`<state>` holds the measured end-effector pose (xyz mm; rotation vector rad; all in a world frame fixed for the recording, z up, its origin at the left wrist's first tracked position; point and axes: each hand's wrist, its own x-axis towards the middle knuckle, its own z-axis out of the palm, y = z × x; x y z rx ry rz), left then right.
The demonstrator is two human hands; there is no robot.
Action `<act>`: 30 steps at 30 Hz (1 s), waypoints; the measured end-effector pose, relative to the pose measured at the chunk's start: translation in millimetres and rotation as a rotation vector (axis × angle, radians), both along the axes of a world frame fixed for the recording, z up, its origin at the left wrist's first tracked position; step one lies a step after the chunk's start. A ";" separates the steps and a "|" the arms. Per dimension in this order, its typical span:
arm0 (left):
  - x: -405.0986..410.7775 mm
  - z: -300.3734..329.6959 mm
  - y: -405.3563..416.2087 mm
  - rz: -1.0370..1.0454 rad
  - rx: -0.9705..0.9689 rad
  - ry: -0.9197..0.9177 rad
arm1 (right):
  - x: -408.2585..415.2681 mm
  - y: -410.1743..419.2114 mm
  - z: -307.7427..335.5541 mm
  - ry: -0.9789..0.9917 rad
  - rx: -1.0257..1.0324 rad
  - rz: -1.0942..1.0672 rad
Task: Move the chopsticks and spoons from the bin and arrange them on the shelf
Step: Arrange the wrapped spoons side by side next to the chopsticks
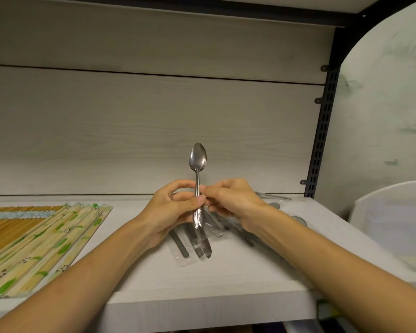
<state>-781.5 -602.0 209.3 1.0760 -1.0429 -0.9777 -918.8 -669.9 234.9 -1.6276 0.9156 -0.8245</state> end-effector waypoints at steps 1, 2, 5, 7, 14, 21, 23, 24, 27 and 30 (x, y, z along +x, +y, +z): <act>1.1 1.0 0.4 0.035 0.007 -0.008 | -1.4 -0.7 1.2 -0.013 -0.009 -0.005; 3.3 1.7 0.2 0.086 0.007 -0.002 | -2.5 -2.4 2.4 -0.023 -0.026 -0.023; 15.2 3.2 -2.2 0.287 -0.018 0.087 | -9.5 -12.5 4.2 0.025 -0.157 -0.111; 23.6 1.9 -4.8 0.429 -0.023 0.113 | -16.0 -17.4 3.1 0.094 -0.239 -0.110; 29.3 -3.0 -9.5 0.603 -0.033 0.061 | -11.9 3.5 -14.9 0.619 -0.683 0.045; 20.3 -1.3 0.6 0.542 0.012 0.023 | -2.1 -2.2 -17.0 0.700 -0.602 0.060; 19.6 -0.3 2.2 0.518 0.021 0.022 | -6.2 -10.4 -15.0 0.669 -0.559 0.026; 19.1 0.0 2.5 0.505 0.025 0.019 | -8.7 -13.9 -15.0 0.667 -0.557 0.003; 18.7 -0.8 1.0 0.498 0.031 0.010 | -16.9 -19.2 -16.6 0.727 -0.652 -0.077; 17.0 -0.7 -0.2 0.490 0.035 0.001 | -20.1 -15.9 -19.4 0.806 -0.864 -0.138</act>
